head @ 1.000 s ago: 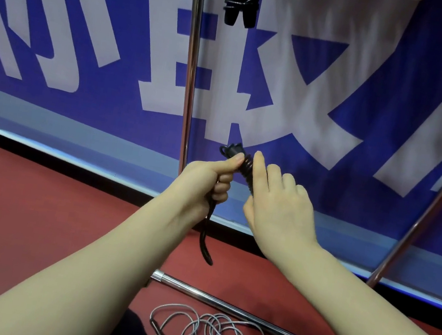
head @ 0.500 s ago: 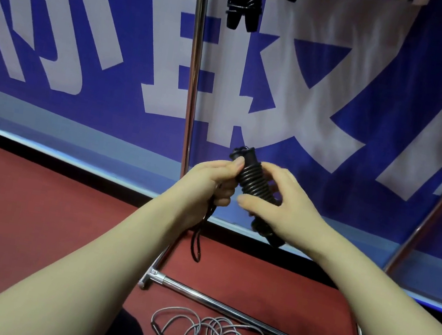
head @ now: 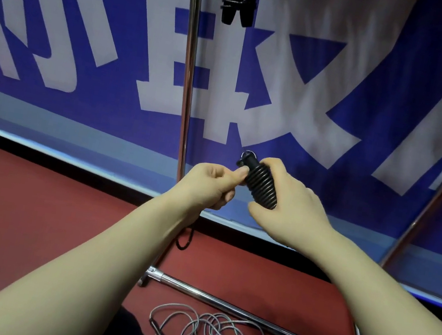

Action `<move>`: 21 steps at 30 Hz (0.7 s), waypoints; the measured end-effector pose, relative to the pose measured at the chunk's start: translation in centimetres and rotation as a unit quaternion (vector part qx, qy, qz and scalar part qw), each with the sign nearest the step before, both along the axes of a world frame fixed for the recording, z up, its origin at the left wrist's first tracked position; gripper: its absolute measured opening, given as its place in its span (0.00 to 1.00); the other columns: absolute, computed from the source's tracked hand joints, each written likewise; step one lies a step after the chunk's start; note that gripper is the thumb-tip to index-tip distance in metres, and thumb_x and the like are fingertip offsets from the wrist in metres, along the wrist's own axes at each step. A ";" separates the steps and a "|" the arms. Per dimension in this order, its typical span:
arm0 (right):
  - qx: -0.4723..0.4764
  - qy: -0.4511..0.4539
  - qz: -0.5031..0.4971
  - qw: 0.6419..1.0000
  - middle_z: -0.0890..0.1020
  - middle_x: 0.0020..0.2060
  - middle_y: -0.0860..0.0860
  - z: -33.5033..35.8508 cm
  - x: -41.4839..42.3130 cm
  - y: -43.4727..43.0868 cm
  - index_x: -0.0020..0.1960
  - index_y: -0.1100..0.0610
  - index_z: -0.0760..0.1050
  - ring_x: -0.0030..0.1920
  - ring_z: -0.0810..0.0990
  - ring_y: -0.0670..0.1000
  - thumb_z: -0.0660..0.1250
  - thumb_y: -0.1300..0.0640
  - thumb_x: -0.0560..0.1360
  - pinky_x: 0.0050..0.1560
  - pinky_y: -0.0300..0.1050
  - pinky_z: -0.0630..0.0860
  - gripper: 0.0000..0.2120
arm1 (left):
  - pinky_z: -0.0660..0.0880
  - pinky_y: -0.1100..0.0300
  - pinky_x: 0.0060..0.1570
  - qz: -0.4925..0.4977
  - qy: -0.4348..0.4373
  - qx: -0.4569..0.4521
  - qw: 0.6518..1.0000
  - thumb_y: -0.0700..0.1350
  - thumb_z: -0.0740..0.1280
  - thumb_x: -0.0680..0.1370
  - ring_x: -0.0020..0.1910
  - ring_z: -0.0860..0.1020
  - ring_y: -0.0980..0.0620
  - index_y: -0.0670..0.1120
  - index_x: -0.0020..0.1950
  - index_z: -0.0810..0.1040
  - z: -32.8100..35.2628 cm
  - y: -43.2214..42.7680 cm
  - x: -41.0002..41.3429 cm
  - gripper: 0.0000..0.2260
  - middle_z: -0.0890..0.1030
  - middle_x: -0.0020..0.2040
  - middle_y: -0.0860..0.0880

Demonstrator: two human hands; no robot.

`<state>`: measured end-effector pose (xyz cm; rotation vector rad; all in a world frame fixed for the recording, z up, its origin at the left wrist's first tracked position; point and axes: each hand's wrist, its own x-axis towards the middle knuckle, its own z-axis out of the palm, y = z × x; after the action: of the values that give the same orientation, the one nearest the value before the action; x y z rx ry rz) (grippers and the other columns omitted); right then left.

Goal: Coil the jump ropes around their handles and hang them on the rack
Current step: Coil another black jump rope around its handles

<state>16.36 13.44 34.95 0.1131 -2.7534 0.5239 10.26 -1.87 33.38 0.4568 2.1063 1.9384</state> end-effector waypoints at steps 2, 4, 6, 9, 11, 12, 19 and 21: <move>0.041 0.022 -0.007 0.999 0.77 0.48 0.46 -0.1 0.0 0.3 0.64 0.48 0.61 0.40 0.75 0.56 0.65 0.54 0.72 0.41 0.48 0.70 0.23 | 0.62 0.66 0.24 0.028 -0.007 -0.019 0.999 0.52 0.68 0.79 0.21 0.62 0.56 0.42 0.40 0.77 0.0 0.3 0.1 0.14 0.70 0.23 0.52; 0.100 0.032 -0.021 0.994 0.76 0.51 0.47 -0.3 -0.1 0.4 0.66 0.49 0.59 0.40 0.74 0.57 0.63 0.54 0.73 0.38 0.47 0.69 0.24 | 0.62 0.66 0.23 0.061 -0.015 -0.037 0.997 0.52 0.70 0.77 0.21 0.62 0.56 0.43 0.38 0.75 0.1 0.7 0.2 0.15 0.70 0.22 0.53; 0.149 0.049 -0.036 0.987 0.75 0.52 0.49 -0.7 -0.4 0.4 0.66 0.51 0.60 0.40 0.75 0.57 0.62 0.55 0.73 0.35 0.47 0.68 0.22 | 0.62 0.65 0.24 0.085 -0.014 -0.046 0.995 0.51 0.72 0.76 0.22 0.63 0.55 0.44 0.36 0.74 0.2 1.0 0.3 0.14 0.71 0.23 0.53; 0.166 0.073 -0.073 0.981 0.72 0.51 0.50 -0.9 -0.6 0.4 0.63 0.54 0.62 0.39 0.72 0.56 0.62 0.57 0.74 0.31 0.47 0.63 0.18 | 0.62 0.63 0.27 0.083 -0.009 -0.020 0.996 0.47 0.70 0.76 0.25 0.63 0.53 0.46 0.33 0.71 0.6 1.6 0.6 0.14 0.72 0.27 0.50; 0.195 0.099 -0.099 0.971 0.71 0.50 0.50 -1.3 -0.7 0.1 0.62 0.55 0.62 0.40 0.73 0.56 0.62 0.57 0.76 0.27 0.46 0.56 0.17 | 0.61 0.63 0.27 0.070 -0.004 0.004 0.998 0.49 0.70 0.76 0.26 0.61 0.53 0.46 0.34 0.68 1.0 1.7 1.0 0.16 0.70 0.28 0.50; 0.211 0.114 -0.108 0.965 0.71 0.49 0.51 -1.8 -0.8 -0.1 0.62 0.56 0.63 0.38 0.73 0.55 0.64 0.57 0.75 0.26 0.45 0.52 0.18 | 0.61 0.63 0.27 0.071 0.000 0.008 0.997 0.51 0.71 0.75 0.25 0.61 0.54 0.46 0.34 0.67 1.1 1.7 1.0 0.17 0.69 0.28 0.51; 0.241 0.163 -0.094 0.952 0.76 0.40 0.54 -3.1 -1.3 -1.0 0.62 0.62 0.71 0.28 0.76 0.55 0.80 0.53 0.59 0.25 0.40 0.51 0.36 | 0.58 0.65 0.23 0.099 -0.031 0.066 0.992 0.48 0.72 0.76 0.22 0.58 0.54 0.45 0.32 0.69 0.7 1.5 0.7 0.17 0.64 0.23 0.54; 0.196 0.120 -0.067 0.971 0.76 0.50 0.50 -2.3 -0.7 -1.1 0.72 0.57 0.63 0.42 0.79 0.55 0.71 0.50 0.69 0.34 0.44 0.63 0.35 | 0.58 0.63 0.25 0.117 -0.025 0.064 0.991 0.45 0.70 0.76 0.23 0.58 0.53 0.47 0.27 0.66 0.7 1.5 0.6 0.20 0.64 0.23 0.53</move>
<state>15.67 12.33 32.61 0.0764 -2.5660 -0.0732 10.85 -0.38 34.08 0.1885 2.0925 2.1976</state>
